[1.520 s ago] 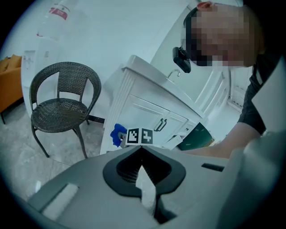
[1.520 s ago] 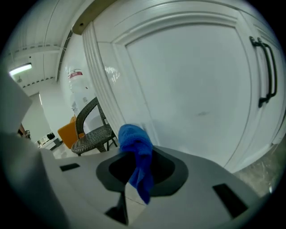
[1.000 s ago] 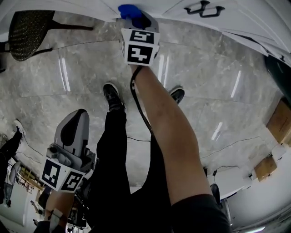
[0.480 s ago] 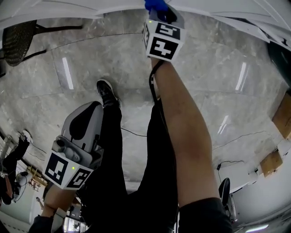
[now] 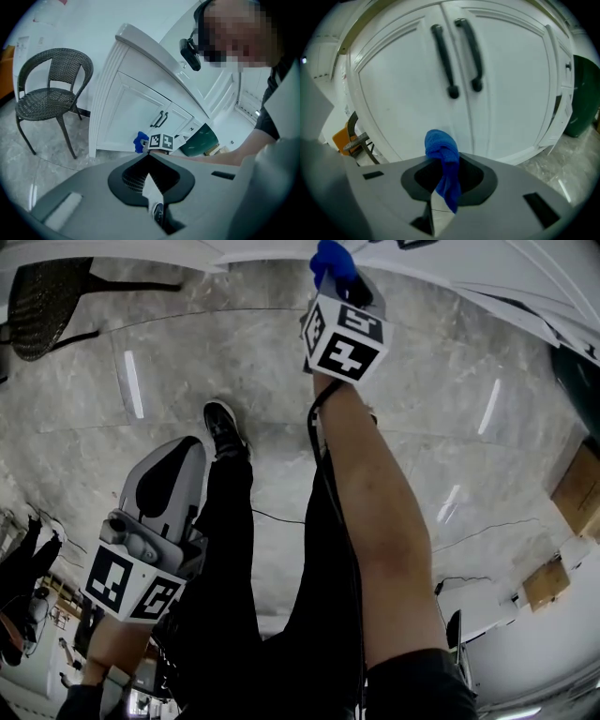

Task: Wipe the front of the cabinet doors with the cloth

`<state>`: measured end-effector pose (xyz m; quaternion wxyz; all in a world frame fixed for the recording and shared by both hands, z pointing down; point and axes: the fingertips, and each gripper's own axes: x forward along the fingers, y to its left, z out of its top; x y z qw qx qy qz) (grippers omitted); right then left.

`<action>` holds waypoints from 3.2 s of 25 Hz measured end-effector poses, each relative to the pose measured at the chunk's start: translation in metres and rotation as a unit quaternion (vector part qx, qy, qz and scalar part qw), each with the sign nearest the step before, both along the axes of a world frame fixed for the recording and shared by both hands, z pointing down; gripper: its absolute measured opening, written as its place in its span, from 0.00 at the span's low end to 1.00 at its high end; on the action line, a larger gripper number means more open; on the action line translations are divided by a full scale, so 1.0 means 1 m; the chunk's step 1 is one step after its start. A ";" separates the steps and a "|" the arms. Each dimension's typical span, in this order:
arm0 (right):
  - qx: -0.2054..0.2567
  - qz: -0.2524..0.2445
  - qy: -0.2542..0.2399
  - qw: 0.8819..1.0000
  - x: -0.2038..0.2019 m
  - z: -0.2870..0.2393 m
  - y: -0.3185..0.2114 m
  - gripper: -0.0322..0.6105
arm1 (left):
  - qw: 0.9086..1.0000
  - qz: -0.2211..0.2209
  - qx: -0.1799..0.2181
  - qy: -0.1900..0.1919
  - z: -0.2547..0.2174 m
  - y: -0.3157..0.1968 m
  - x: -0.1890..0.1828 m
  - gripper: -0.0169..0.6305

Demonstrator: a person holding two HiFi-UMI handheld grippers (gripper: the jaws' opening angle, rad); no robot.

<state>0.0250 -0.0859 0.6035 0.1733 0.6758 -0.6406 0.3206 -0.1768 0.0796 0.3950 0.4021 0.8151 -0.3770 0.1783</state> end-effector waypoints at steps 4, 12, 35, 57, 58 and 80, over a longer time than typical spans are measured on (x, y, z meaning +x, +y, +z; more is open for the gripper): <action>0.003 -0.060 -0.016 0.998 -0.089 0.011 -0.018 0.16 | 1.000 -0.019 0.001 0.003 0.003 -0.005 -0.039 0.03; 0.032 -0.175 -0.018 0.984 -0.229 0.032 -0.045 0.16 | 0.999 -0.046 -0.003 -0.006 0.022 0.012 -0.117 0.03; 0.019 -0.117 0.092 0.989 0.014 0.041 -0.020 0.16 | 1.000 -0.001 -0.014 0.018 0.043 0.038 0.016 0.03; 0.003 -0.178 -0.034 0.983 -0.253 0.123 -0.035 0.16 | 0.998 -0.048 -0.020 -0.023 0.069 0.027 -0.130 0.03; 0.006 -0.185 -0.030 0.982 -0.255 0.123 -0.040 0.16 | 0.998 -0.053 -0.021 -0.025 0.072 0.028 -0.136 0.03; -0.027 -0.071 0.074 0.994 0.039 0.110 -0.013 0.16 | 0.999 0.046 -0.005 -0.001 0.054 0.038 0.033 0.03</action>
